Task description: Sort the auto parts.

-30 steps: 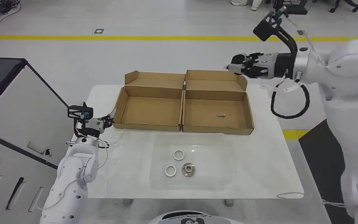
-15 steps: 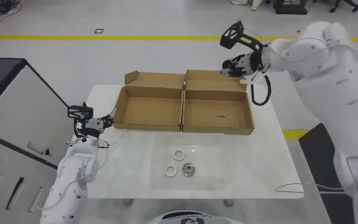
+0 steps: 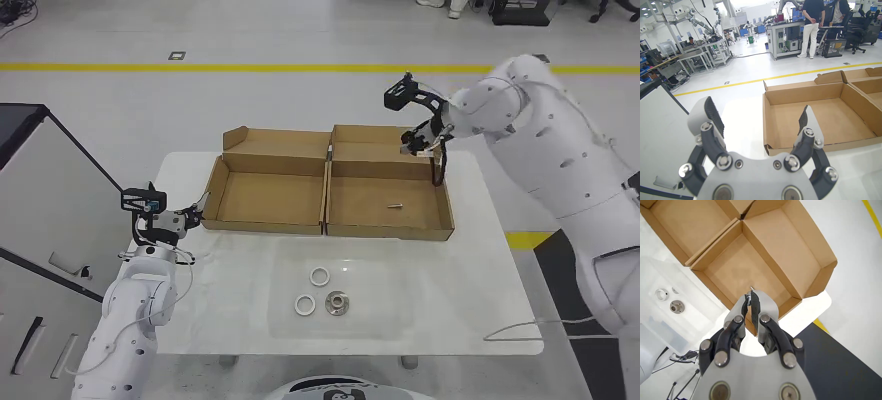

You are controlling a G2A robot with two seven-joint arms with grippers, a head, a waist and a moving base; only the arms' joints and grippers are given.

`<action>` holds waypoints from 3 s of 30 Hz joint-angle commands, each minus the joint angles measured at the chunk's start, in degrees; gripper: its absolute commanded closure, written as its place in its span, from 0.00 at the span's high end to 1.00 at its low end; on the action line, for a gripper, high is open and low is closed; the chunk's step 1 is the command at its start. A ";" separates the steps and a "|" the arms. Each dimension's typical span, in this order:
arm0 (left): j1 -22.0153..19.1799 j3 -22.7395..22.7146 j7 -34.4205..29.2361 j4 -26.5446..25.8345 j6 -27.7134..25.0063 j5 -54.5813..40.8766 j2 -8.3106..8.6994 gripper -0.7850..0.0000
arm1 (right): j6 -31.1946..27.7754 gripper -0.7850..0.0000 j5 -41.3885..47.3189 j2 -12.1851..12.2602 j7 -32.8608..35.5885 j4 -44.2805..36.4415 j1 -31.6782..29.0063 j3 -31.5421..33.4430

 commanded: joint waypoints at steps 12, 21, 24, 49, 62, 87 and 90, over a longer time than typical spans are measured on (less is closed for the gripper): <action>0.00 0.00 0.00 0.00 0.00 0.00 0.00 1.00 | 7.66 0.00 2.36 -5.11 -2.04 13.52 -0.28 -6.68; 0.00 0.00 0.00 0.00 0.00 0.00 0.00 1.00 | 8.10 0.00 3.18 -8.40 -3.01 20.01 -0.83 -9.85; 0.00 0.00 0.00 0.00 0.00 0.00 0.00 1.00 | 7.59 0.00 3.94 -9.17 -3.33 21.84 -0.88 -10.08; 0.00 0.00 0.00 0.00 0.00 0.00 0.00 1.00 | 4.94 0.00 -1.73 -13.74 -6.16 32.76 -2.73 -13.31; 0.00 0.00 0.00 0.00 0.00 0.00 0.00 1.00 | 4.42 0.00 -2.19 -15.25 -6.29 35.61 -2.88 -12.88; 0.00 0.00 0.00 0.00 0.00 0.00 0.00 1.00 | 0.28 1.00 -3.11 -13.34 -7.65 29.81 -1.60 -7.18; 0.00 0.00 0.00 0.00 0.00 0.00 0.00 1.00 | -1.51 1.00 -3.56 -11.44 -8.83 25.39 -2.24 -4.57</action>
